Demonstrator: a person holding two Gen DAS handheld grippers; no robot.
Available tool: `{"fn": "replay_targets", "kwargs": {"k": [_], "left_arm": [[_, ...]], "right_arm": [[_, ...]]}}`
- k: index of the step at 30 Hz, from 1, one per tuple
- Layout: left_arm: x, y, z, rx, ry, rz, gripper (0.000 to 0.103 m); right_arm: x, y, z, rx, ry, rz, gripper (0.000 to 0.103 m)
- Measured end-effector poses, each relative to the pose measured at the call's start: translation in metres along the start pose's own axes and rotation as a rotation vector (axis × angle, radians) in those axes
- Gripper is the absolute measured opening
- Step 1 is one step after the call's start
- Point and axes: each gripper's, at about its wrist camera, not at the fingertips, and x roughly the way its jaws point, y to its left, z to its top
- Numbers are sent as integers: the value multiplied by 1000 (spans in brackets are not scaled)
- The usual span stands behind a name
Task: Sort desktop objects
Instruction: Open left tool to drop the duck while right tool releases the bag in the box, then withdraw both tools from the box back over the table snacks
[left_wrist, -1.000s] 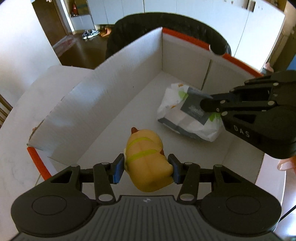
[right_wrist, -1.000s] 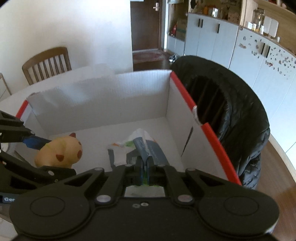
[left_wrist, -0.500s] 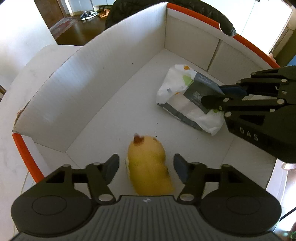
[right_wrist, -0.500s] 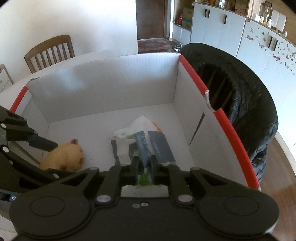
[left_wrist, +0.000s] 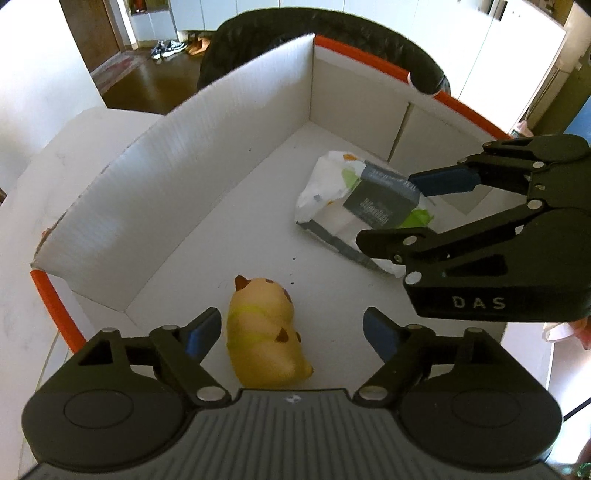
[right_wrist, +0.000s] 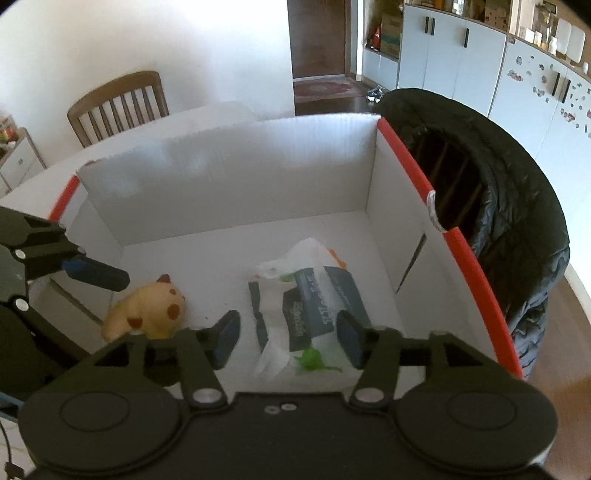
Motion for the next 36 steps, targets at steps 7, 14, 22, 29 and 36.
{"fn": "replay_targets", "kwargs": {"k": [7, 14, 22, 29, 36], "left_arm": [[-14, -2, 2, -40, -55, -25, 103], [-30, 9, -12, -116, -111, -38, 103], [-71, 16, -31, -223, -217, -8, 103], [-112, 17, -65, -252, -314, 90, 103], [-150, 33, -114, -284, -375, 146, 103]], "right_arm": [[-15, -4, 5, 4, -36, 43, 76], [-26, -4, 4, 13, -59, 65, 80], [-52, 9, 9, -6, -115, 90, 81], [-77, 38, 8, -41, -155, 117, 81], [-99, 81, 2, -50, -191, 134, 81]]}}
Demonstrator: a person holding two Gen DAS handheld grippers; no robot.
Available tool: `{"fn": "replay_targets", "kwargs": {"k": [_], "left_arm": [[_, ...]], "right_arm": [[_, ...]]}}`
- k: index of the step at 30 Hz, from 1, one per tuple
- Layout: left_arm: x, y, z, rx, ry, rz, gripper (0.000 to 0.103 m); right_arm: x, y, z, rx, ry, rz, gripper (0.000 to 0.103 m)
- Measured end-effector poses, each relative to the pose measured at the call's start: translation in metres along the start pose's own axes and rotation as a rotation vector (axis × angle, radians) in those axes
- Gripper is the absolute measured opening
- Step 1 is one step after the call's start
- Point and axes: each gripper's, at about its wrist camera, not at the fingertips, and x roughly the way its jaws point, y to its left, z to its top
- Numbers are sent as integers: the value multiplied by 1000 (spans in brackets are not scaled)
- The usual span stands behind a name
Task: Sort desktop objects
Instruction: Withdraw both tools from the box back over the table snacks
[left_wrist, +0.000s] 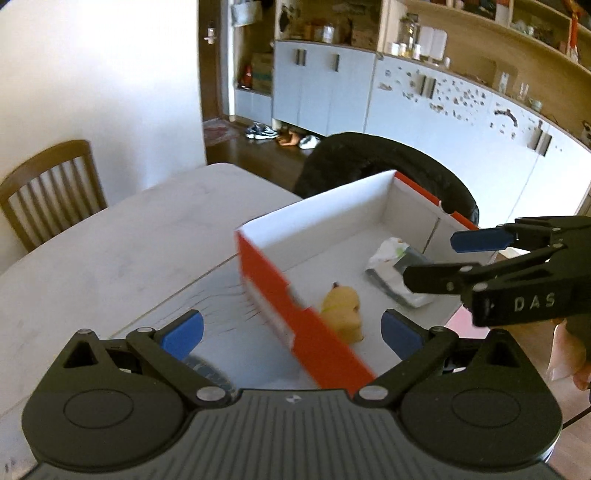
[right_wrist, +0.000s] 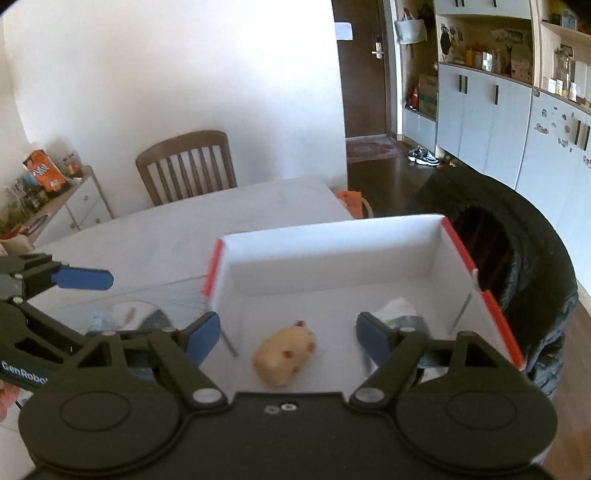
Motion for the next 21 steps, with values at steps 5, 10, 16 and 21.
{"fn": "replay_targets", "kwargs": {"k": [5, 10, 16, 21], "left_arm": [[-30, 27, -24, -20, -24, 29, 103], [-57, 54, -47, -52, -43, 52, 103], [-84, 85, -74, -99, -65, 54, 103], [-101, 107, -92, -127, -83, 75, 103]], "right_arm": [[-4, 35, -2, -15, -10, 18, 80], [-2, 71, -7, -33, -14, 36, 80], [-1, 109, -16, -53, -13, 48, 80], [6, 135, -16, -66, -6, 54, 80]]}}
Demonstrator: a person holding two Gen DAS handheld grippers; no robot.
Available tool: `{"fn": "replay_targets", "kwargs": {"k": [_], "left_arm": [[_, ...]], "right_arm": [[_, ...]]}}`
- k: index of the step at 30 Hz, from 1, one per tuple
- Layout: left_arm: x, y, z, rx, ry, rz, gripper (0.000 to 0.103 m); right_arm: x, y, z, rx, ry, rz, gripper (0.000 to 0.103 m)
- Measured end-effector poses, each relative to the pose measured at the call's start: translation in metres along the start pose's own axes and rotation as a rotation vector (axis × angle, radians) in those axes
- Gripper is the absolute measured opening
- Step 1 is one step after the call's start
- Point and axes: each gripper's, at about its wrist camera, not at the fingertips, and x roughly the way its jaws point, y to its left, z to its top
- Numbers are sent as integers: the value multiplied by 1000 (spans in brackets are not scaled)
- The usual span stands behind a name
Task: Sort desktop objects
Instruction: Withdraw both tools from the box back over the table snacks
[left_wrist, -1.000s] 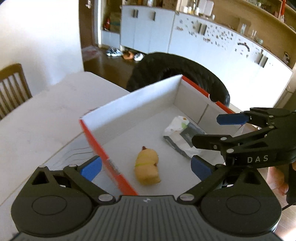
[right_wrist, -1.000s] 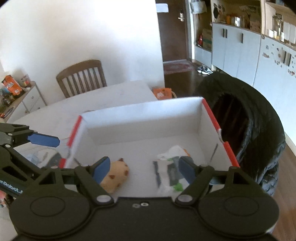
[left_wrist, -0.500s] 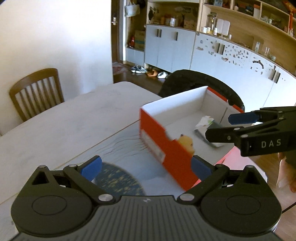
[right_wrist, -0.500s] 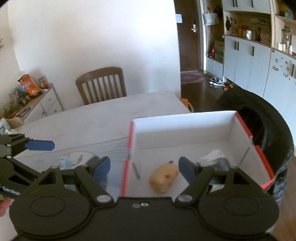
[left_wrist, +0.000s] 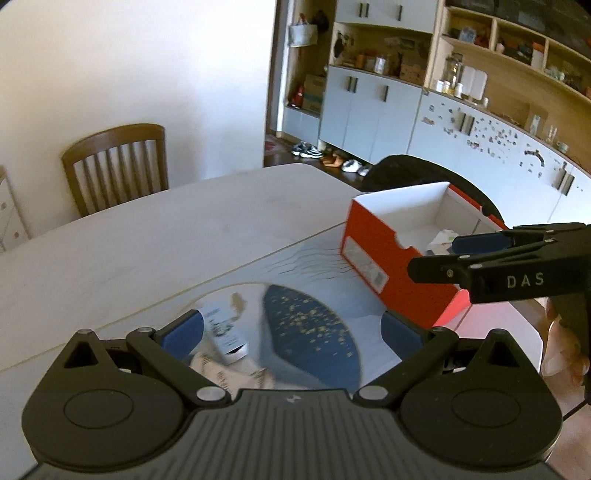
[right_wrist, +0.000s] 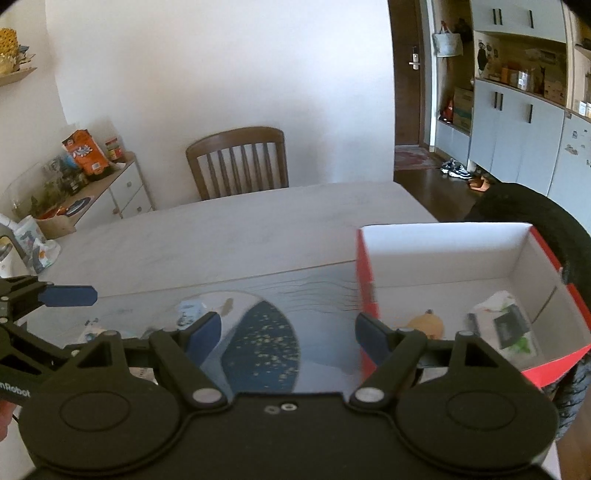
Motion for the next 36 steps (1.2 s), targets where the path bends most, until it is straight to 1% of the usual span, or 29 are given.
{"fn": "replay_targets", "kwargs": {"k": [6, 13, 22, 31, 36], "left_arm": [[-11, 34, -15, -51, -6, 51, 103], [-15, 73, -32, -80, -38, 157, 103], [-1, 117, -51, -133, -1, 242, 102], [23, 141, -70, -123, 46, 287, 102], [34, 151, -77, -138, 79, 288, 99]], "right_arm": [[16, 25, 2, -15, 8, 20, 80], [43, 48, 6, -39, 25, 39, 79], [72, 71, 6, -80, 42, 55, 77], [100, 79, 1, -72, 82, 53, 75], [112, 88, -3, -85, 103, 67, 74]]}}
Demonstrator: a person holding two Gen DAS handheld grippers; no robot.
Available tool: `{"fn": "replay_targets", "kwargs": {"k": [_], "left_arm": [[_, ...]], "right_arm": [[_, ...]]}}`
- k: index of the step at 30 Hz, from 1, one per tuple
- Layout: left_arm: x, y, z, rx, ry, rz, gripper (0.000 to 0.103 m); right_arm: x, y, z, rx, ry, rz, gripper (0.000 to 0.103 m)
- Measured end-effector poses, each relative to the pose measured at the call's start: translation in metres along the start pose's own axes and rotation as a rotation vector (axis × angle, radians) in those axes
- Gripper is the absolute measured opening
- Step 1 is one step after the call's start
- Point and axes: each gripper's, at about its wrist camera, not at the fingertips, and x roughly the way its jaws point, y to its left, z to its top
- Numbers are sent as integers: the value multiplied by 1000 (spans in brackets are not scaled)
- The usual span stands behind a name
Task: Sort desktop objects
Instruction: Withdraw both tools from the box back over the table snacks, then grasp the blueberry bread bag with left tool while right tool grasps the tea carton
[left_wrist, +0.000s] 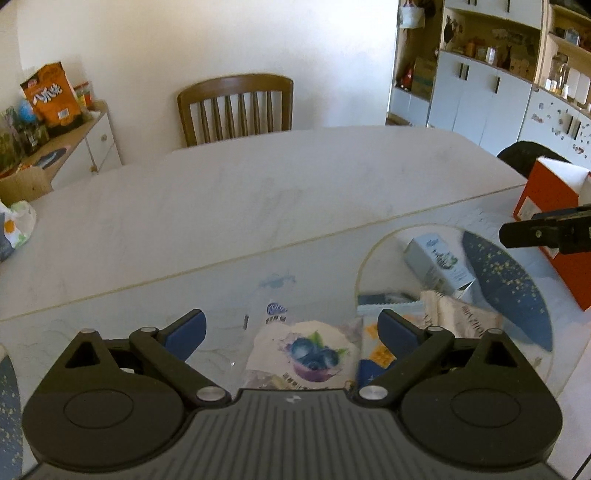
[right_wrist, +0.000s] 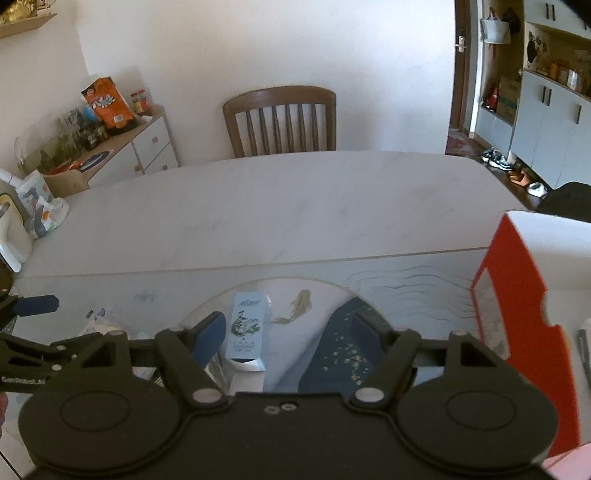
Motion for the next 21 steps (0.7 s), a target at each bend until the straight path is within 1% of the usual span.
{"fn": "replay_targets", "kwargs": {"k": [3, 12, 16, 21], "left_arm": [[8, 2, -4, -4, 21, 2, 97], [18, 5, -15, -7, 53, -6, 97], [23, 7, -16, -20, 62, -4, 96], [27, 8, -19, -33, 69, -16, 94]], "right_arm": [[8, 5, 1, -11, 14, 0, 74], [36, 16, 2, -36, 52, -14, 71], [50, 20, 2, -49, 80, -23, 64], [62, 24, -1, -63, 102, -32, 60]]}}
